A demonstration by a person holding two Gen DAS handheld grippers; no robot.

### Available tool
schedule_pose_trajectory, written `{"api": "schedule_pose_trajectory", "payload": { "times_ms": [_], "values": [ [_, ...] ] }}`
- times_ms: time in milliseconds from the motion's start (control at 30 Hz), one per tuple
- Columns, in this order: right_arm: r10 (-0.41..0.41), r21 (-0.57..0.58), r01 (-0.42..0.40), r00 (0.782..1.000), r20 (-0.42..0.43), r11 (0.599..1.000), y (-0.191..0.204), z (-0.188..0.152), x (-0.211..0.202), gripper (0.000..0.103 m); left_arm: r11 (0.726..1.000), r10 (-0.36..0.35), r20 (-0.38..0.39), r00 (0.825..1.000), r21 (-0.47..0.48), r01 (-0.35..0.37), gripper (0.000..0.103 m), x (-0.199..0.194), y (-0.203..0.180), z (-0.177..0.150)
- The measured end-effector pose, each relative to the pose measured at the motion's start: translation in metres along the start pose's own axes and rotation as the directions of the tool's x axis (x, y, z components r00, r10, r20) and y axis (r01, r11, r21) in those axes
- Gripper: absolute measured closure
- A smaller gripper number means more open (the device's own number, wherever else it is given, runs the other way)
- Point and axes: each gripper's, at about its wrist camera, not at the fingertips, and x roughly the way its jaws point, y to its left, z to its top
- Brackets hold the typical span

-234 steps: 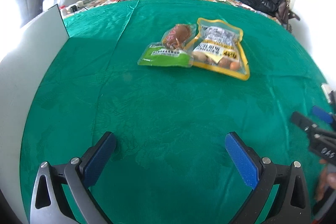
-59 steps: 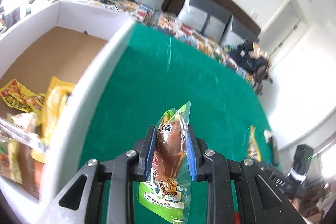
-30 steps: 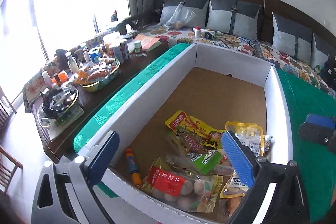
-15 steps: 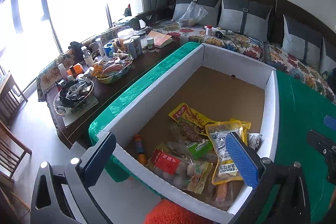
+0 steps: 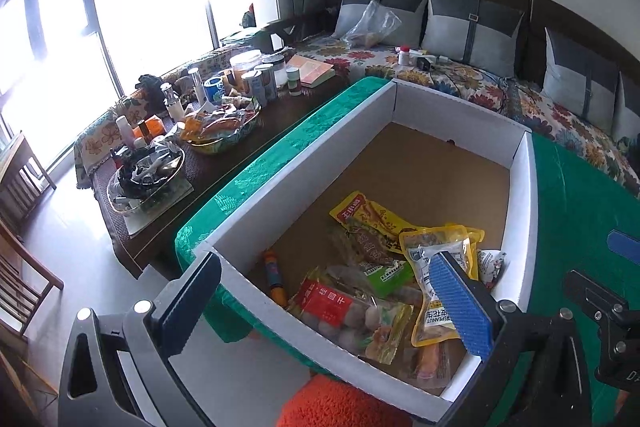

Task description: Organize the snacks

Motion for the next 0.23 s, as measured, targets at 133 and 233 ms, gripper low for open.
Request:
{"api": "schedule_pose_trajectory", "payload": {
  "times_ms": [133,233],
  "values": [
    [-0.005,-0.011,0.005,1.0,-0.005,1.0,0.0022,-0.0016,0.0013,0.014,1.0,0.002,-0.004,1.0,-0.01,-0.002,0.0,0.0006,0.0006,-0.0021],
    [-0.001,-0.012,0.001,1.0,-0.007,1.0,0.0039,-0.001,0.0013,0.014,1.0,0.005,0.013,1.0,-0.02,-0.005,0.0,-0.0024,0.0018,-0.0037]
  ]
}}
